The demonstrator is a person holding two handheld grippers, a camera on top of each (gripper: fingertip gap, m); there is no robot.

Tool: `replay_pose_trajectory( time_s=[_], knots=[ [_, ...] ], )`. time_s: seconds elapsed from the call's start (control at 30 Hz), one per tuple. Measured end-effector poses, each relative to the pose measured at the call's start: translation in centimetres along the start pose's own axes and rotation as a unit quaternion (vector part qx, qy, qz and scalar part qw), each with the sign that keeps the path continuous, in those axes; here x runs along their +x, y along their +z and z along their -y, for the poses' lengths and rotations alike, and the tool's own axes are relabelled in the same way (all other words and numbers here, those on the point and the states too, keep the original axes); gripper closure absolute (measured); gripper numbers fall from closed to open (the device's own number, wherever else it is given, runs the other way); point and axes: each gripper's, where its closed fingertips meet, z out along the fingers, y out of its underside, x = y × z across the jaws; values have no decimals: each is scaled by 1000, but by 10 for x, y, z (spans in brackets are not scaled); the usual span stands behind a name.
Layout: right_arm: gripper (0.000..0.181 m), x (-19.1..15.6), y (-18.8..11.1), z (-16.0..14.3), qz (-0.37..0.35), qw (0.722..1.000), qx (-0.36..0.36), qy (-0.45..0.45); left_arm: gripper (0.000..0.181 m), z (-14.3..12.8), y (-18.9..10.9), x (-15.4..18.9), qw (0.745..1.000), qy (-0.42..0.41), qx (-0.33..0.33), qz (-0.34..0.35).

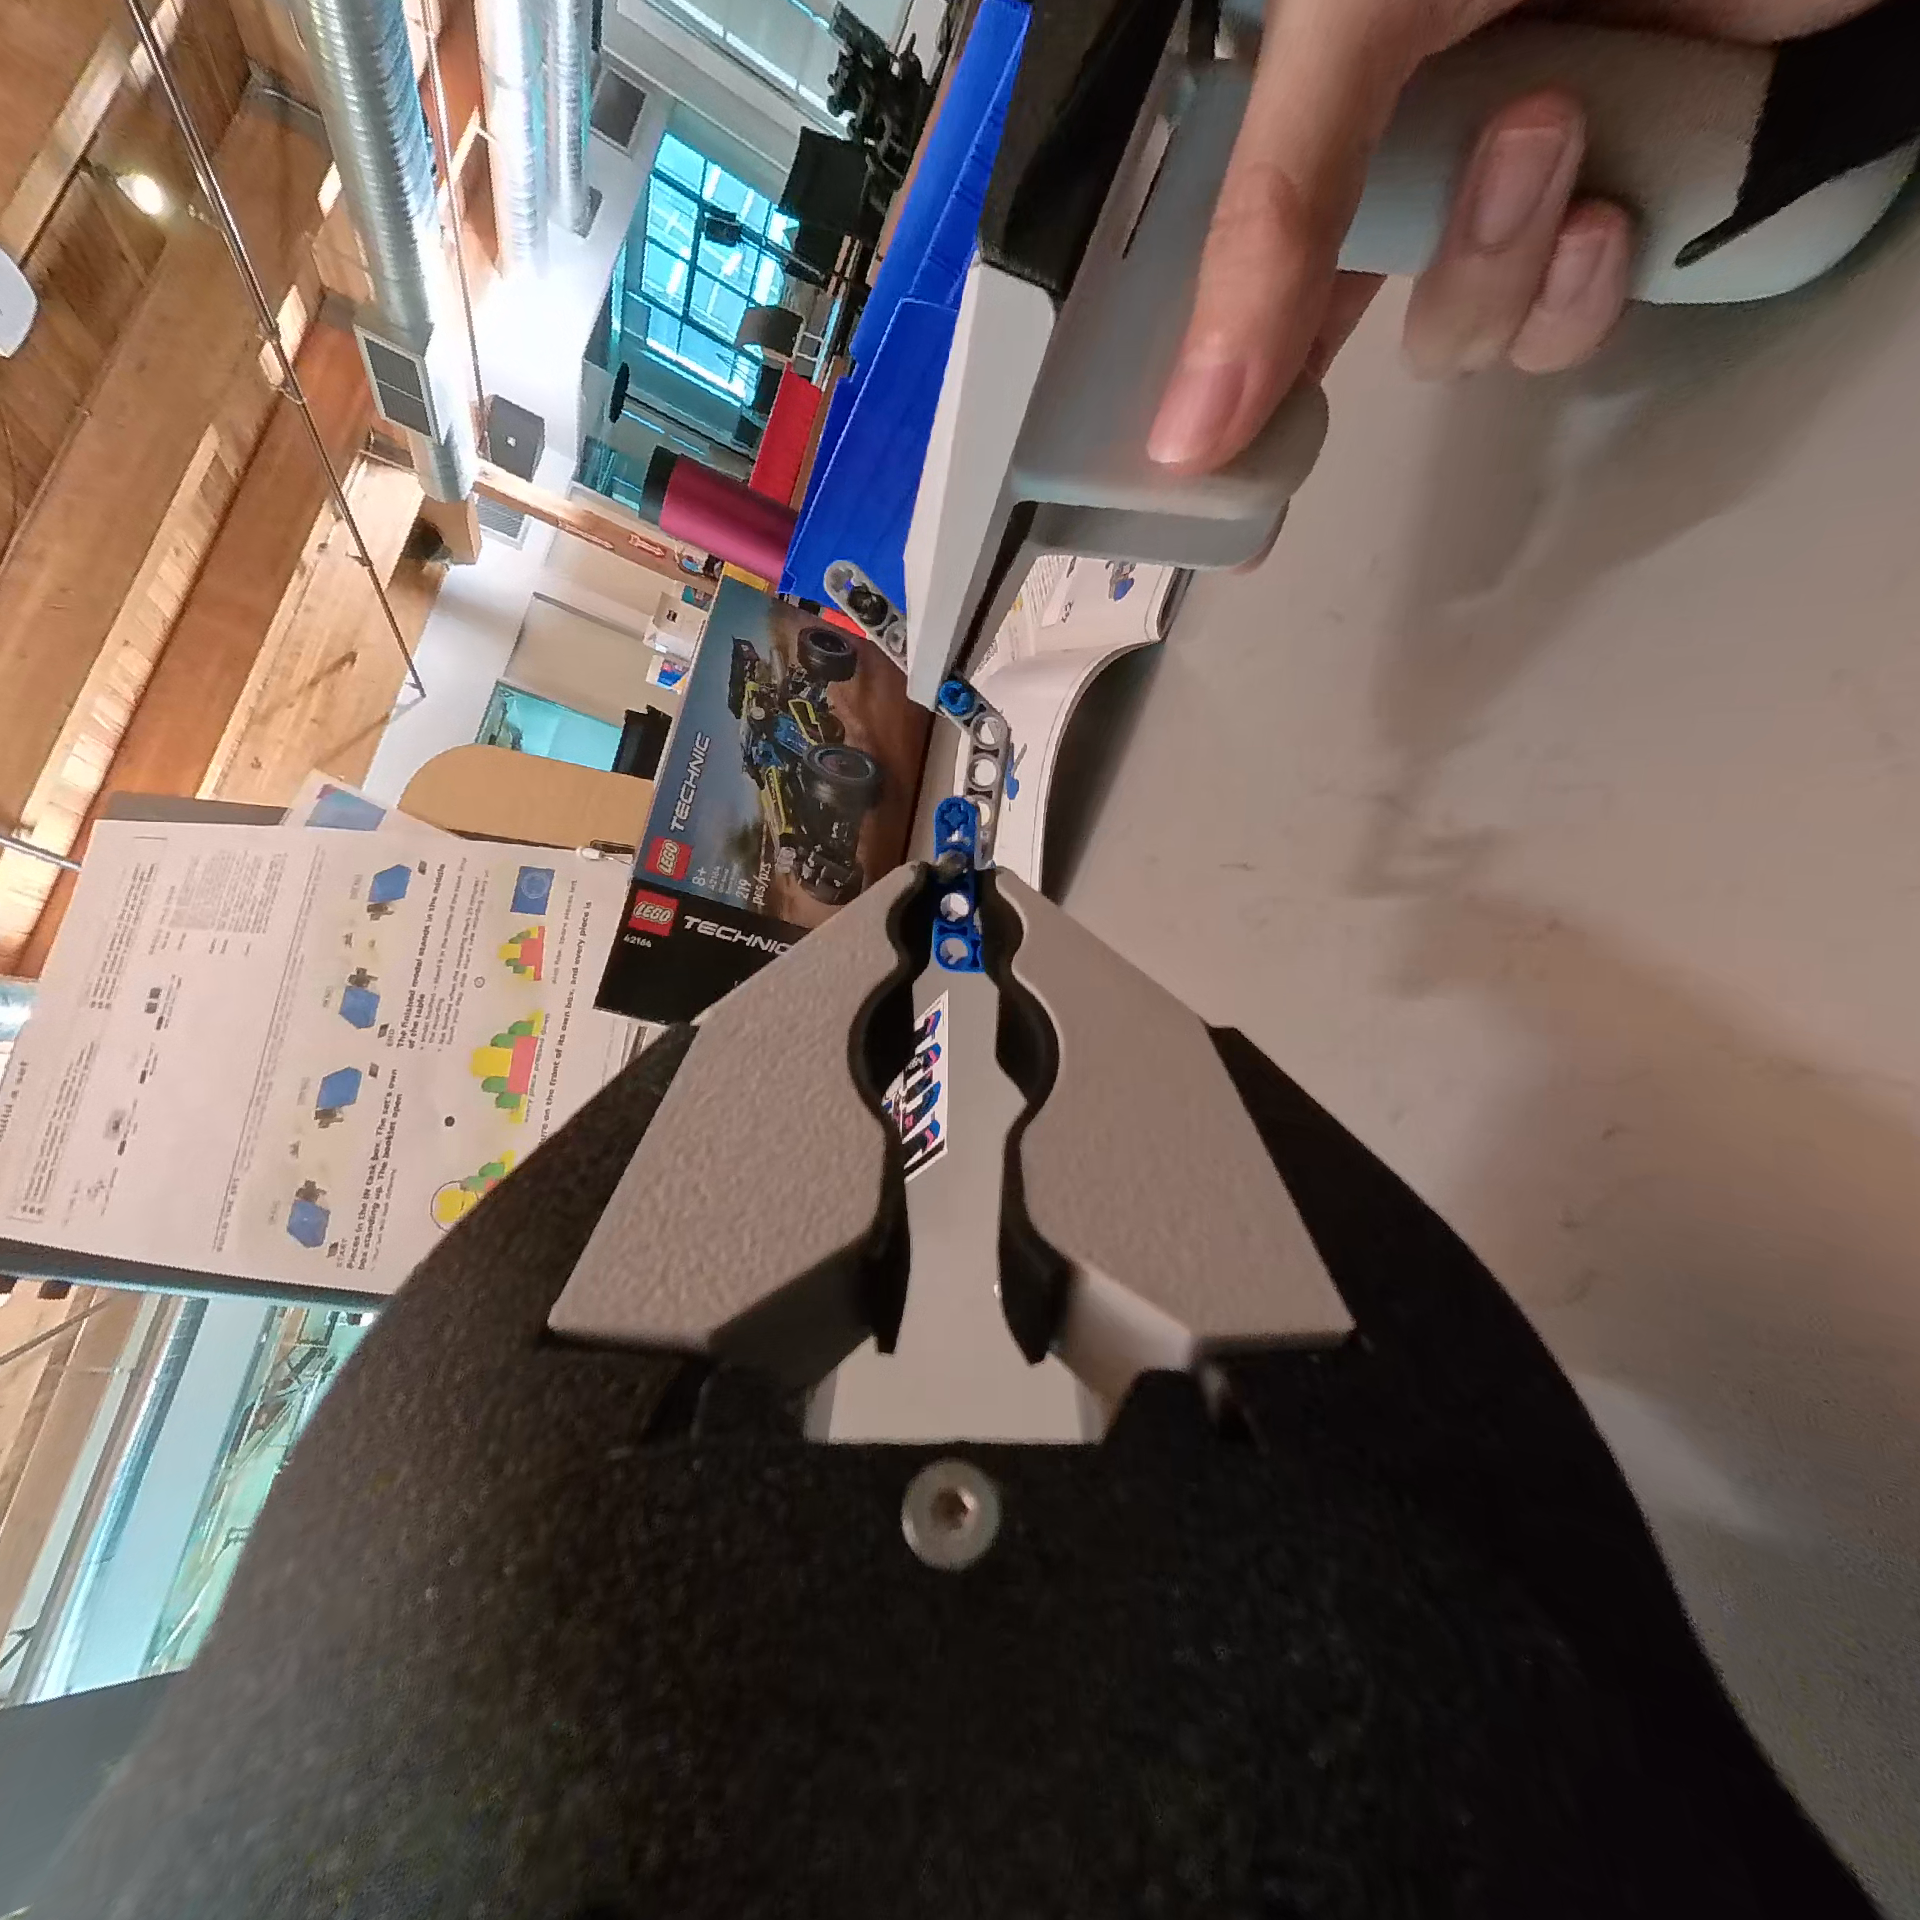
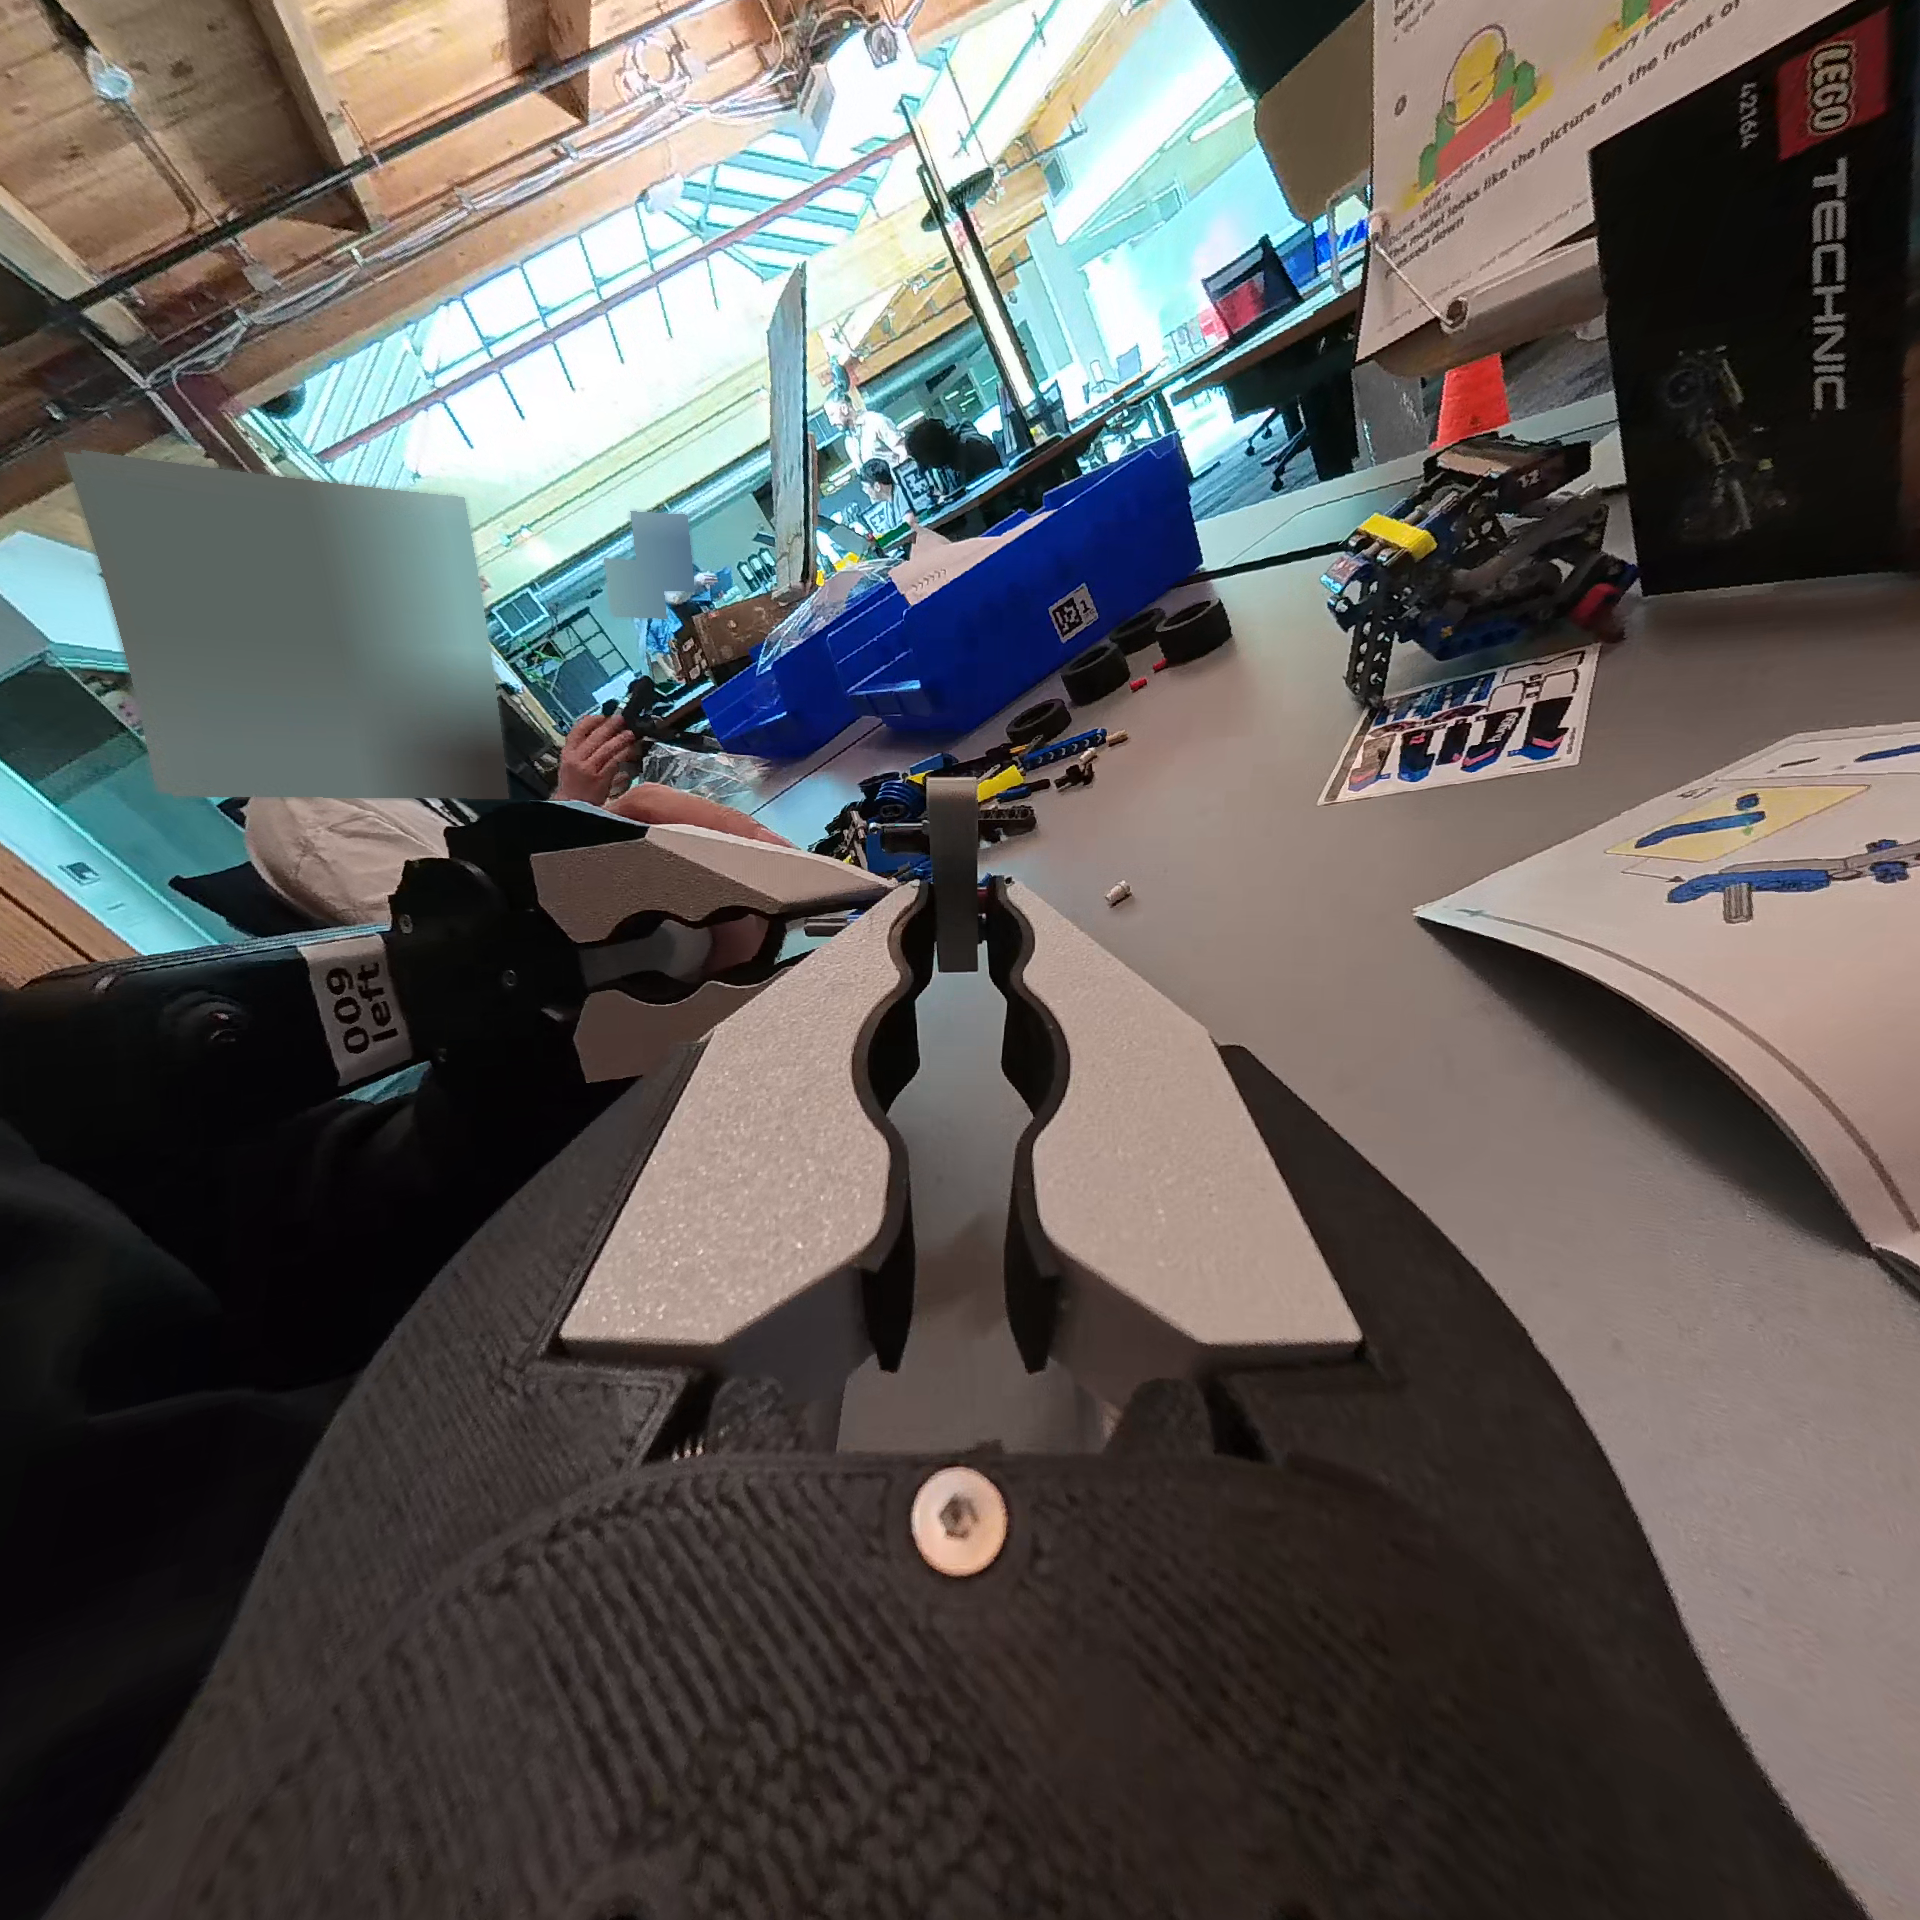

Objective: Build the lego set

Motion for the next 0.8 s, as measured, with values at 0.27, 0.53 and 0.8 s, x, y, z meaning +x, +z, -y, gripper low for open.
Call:
replay_pose_trajectory(
  time_s=[0.27, 0.53, 0.8],
  knots=[
    [173, -4, 1, 2, 8, 1000, 10, -3, 177, -1, 1, -3, 1000, -4, 0, 10],
    [173, -4, 3, 2, 6, 1000, 15, 0, 176, -4, 1, -4, 1000, -12, -4, 13],
    [173, -3, 5, 1, 1, 1000, 15, 11, 176, -5, 2, -5, 1000, -21, -5, 11]
  ],
)
